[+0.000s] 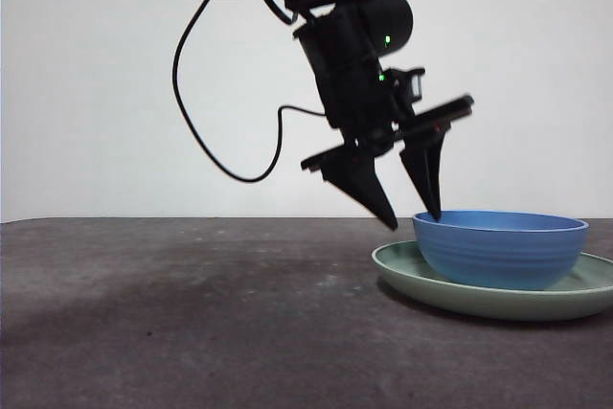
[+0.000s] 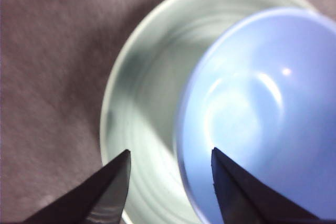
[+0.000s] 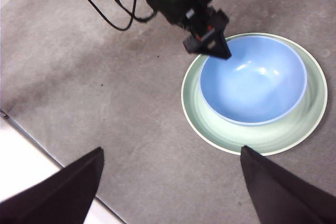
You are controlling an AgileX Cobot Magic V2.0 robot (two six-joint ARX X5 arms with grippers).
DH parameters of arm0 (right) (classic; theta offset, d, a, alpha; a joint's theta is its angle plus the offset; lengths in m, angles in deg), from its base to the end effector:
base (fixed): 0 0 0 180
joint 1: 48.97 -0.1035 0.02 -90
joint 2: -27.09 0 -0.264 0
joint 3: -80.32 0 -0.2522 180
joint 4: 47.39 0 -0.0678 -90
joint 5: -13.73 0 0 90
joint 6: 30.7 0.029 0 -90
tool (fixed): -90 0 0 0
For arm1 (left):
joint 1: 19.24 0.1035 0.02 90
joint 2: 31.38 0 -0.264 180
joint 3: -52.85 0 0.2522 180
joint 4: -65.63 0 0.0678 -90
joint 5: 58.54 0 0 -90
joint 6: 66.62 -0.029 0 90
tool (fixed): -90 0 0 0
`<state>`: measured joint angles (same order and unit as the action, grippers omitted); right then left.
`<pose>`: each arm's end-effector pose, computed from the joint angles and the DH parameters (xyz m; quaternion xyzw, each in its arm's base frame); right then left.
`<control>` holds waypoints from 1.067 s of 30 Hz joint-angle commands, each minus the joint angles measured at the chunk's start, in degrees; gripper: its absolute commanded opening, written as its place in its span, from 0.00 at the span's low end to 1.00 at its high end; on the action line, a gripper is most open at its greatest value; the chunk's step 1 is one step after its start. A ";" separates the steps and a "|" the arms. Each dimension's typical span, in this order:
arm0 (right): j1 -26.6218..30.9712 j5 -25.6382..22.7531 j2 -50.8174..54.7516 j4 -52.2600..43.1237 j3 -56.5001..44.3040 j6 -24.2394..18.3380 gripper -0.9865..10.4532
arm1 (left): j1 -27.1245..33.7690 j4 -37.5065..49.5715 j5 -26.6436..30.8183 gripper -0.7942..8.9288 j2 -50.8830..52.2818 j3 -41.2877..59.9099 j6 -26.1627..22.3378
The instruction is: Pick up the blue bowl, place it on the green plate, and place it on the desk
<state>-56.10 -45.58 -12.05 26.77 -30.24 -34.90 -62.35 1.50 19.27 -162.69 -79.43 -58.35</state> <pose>0.0972 0.0271 0.3331 0.0440 0.3543 0.3138 0.8798 0.3534 -0.3392 0.2203 0.0848 0.5319 -0.3579 0.7627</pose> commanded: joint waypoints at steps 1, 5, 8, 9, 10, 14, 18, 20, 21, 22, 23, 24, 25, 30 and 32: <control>-0.22 -1.99 -0.44 -0.35 1.11 0.55 0.45 | 0.85 -0.20 -0.07 0.34 1.05 -2.08 -0.28; -0.22 -4.13 -0.44 -0.35 1.11 0.55 0.45 | 2.93 -0.39 -0.07 0.34 6.32 -2.08 -0.63; -0.22 -4.17 -0.44 -0.39 1.11 0.55 0.45 | 5.11 -0.79 -0.07 0.34 11.52 -2.08 -1.44; -0.22 -4.15 -0.44 -0.39 1.11 0.55 0.45 | 6.14 -0.92 -0.07 0.34 13.84 -2.05 -1.79; -0.22 -4.17 -0.44 -0.39 1.11 0.55 0.45 | 6.84 -0.87 -0.09 0.34 15.39 -2.05 -1.99; -0.22 -4.17 -0.44 -0.63 1.11 0.55 0.45 | 10.23 -1.29 -0.09 0.34 22.75 -2.03 -3.91; -0.22 -4.17 -0.44 -1.27 1.11 0.57 0.45 | 13.75 -3.50 -2.12 0.34 29.38 -1.70 -5.16; -0.22 -4.17 -0.44 -1.42 1.11 0.57 0.45 | 15.17 -4.63 -3.45 0.34 31.98 -0.90 -5.99; -0.22 -4.17 -0.46 -1.42 1.11 0.59 0.45 | 15.85 -5.53 -4.15 0.34 33.59 -0.15 -6.60; -0.22 -4.17 -0.44 -1.42 1.11 0.57 0.45 | 16.31 -6.10 -4.50 0.34 34.69 0.52 -6.84; -0.22 -4.17 -0.44 -1.42 1.11 0.59 0.45 | 16.72 -6.49 -4.66 0.34 35.82 1.40 -7.15; -0.22 -4.17 -0.44 -1.42 1.11 0.57 0.45 | 17.18 -6.73 -4.83 0.34 37.38 2.97 -7.43; -0.22 -4.17 -0.44 -1.42 1.11 0.57 0.45 | 17.44 -6.71 -4.98 0.34 38.77 4.63 -7.50; -0.22 -4.17 -0.44 -1.42 1.11 0.59 0.45 | 17.81 -1.70 -8.41 0.34 48.61 20.02 -8.28; -0.22 -4.17 -0.44 -1.42 1.11 0.61 0.45 | 17.81 0.57 -10.08 0.34 52.57 26.29 -8.26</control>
<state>-56.10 -49.55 -12.11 25.90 -30.24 -34.90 -44.25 1.50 9.87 -110.82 -54.27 -65.73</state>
